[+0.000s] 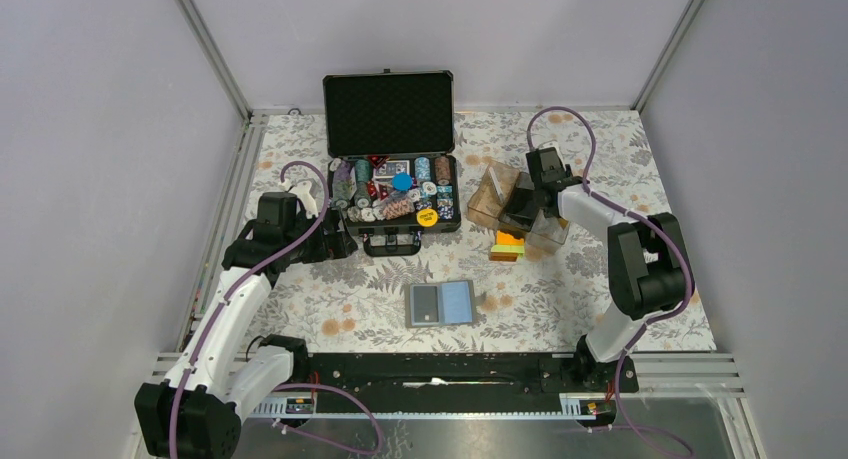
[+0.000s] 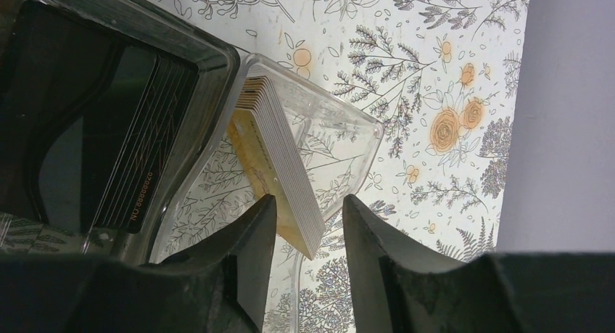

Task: Put the credit cards into the card holder
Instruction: Pick up the credit card from the storage box.

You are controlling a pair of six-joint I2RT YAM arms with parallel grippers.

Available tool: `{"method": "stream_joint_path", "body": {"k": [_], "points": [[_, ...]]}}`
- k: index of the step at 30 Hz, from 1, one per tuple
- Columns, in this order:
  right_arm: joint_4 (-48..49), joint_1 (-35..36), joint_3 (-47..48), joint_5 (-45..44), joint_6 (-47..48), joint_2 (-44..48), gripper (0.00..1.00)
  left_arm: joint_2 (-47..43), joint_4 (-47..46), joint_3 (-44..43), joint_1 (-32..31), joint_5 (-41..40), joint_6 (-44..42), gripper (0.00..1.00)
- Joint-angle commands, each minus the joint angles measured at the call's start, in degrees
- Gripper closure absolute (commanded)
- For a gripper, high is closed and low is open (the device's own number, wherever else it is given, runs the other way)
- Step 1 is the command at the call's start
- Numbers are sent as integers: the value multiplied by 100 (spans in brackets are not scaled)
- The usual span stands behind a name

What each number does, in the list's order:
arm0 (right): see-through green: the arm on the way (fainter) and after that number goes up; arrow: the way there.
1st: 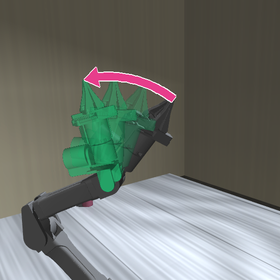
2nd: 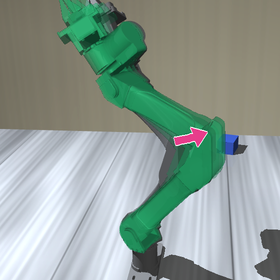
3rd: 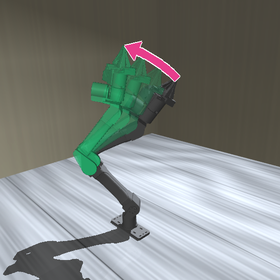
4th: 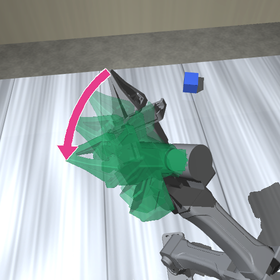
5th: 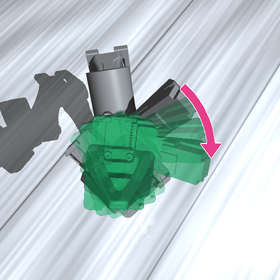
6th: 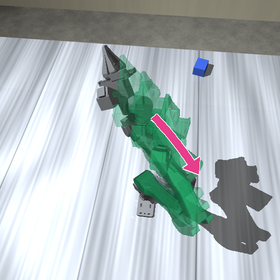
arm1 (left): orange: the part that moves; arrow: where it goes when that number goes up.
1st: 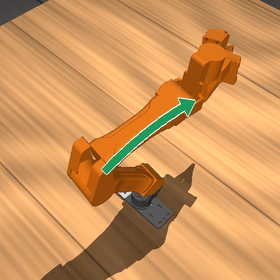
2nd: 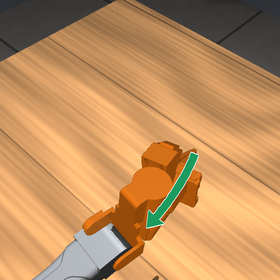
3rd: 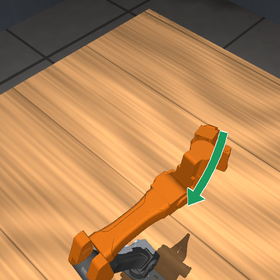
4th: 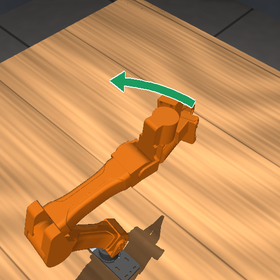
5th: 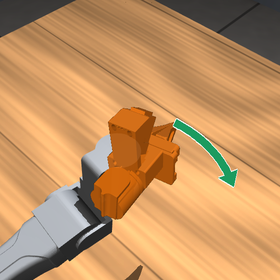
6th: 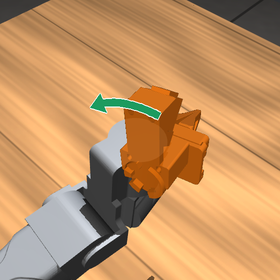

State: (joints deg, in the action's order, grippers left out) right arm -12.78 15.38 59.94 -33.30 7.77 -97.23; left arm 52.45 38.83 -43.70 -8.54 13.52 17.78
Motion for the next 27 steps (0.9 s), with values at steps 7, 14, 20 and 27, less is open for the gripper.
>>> {"method": "stream_joint_path", "body": {"k": [7,14,20,27], "points": [[50,69,349,15,144,-311,51,-85,-332,-24,36,141,-64,1],[-2,66,520,-330,169,-657,52,-85,-332,-24,36,138,-64,1],[5,72,528,-685,152,-578,53,-85,-332,-26,32,145,-63,1],[63,63,570,-910,250,-472,53,-94,-332,-24,36,156,-55,1]]}}
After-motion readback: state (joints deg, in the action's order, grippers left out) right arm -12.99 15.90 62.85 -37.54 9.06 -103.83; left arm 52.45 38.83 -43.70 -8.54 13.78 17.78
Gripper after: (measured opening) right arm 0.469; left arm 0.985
